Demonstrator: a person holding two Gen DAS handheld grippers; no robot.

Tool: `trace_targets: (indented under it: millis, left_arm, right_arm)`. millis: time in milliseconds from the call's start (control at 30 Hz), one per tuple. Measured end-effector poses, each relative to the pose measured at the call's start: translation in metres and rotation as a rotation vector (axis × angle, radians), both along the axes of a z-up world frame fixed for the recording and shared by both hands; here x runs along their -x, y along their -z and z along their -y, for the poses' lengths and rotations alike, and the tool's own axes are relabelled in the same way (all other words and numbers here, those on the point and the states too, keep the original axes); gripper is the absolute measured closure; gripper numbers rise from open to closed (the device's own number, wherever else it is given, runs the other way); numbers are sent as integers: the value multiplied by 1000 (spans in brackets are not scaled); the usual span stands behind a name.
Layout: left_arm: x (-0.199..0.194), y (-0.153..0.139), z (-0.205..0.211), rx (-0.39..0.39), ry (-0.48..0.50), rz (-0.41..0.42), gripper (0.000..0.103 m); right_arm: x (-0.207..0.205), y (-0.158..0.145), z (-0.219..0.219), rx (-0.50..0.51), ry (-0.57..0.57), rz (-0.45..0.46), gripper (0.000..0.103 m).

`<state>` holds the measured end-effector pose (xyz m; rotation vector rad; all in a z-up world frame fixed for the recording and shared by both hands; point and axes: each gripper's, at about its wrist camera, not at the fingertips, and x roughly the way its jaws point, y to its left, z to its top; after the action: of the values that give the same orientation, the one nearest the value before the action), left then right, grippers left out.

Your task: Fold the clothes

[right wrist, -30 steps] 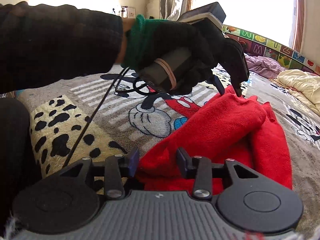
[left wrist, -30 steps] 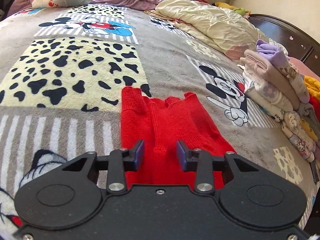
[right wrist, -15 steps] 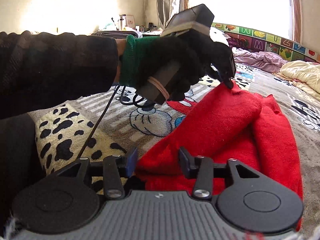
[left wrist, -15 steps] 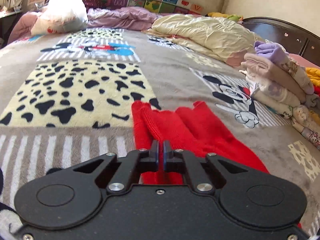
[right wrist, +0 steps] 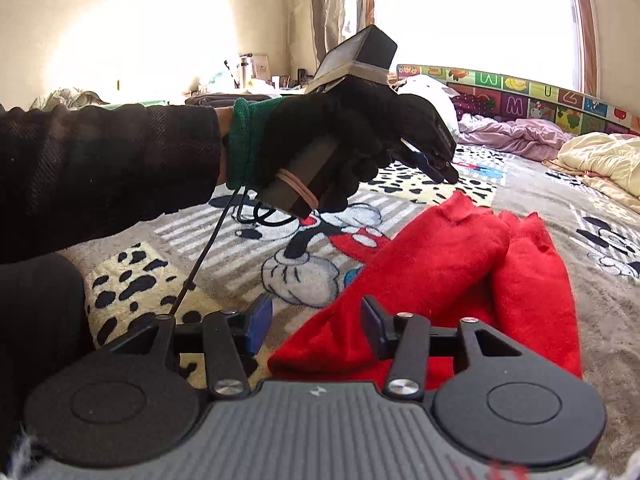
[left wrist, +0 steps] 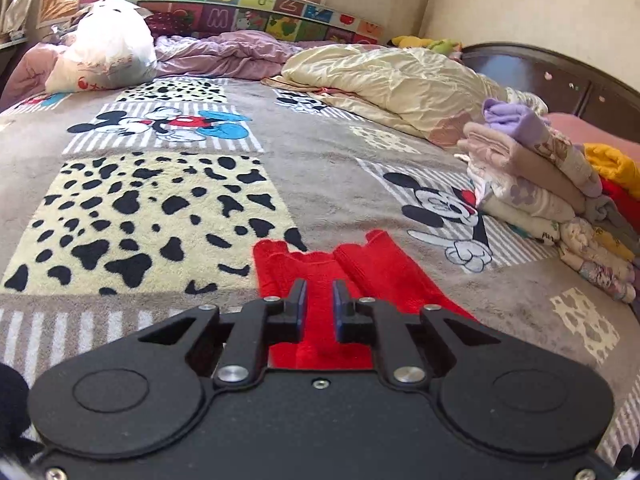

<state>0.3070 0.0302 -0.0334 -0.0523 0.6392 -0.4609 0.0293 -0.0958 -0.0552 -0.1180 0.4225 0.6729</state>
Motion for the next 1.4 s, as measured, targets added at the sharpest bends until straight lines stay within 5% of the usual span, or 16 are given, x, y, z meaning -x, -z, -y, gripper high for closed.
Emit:
trace_targets:
  millis: [100,167,400,567,800,967,1200,1267,1333,1400]
  left_arm:
    - [-9,26,30,-98,108,-69,93]
    - [-8,39,47,-197,145,-36,93]
    - [28,3,31,-107,200,24,93]
    - [30,31,69,-207,290,-61,93]
    - [56,12,68,-172,285,-12,87]
    - [66,35,81,-232,269,-50,79]
    - [119,-9,11,-27,4,-17,72]
    - [140,-8,-14,50,-89,-47,68]
    - [165,2,-34,130,-167,-90,45]
    - [184,17,-46,212,-235,-164,44]
  right_arm:
    - [-15,5,-6,-7,4,-39,53]
    - [-18,17,-15,45,-19,-89,49]
    - [-8,21,-14,40,-37,-80,46]
    - [-7,24,-17,40,-43,-71,41]
    - [-5,27,-21,56,-49,-40,36]
    - [-1,25,-19,64,-48,-22,36]
    - [11,-13,24,2,-20,-26,52]
    - [8,-24,51,-39,56,-23,52]
    - [1,-28,82,-100,165,-59,50]
    - [-11,-21,121,-199,291,-156,49]
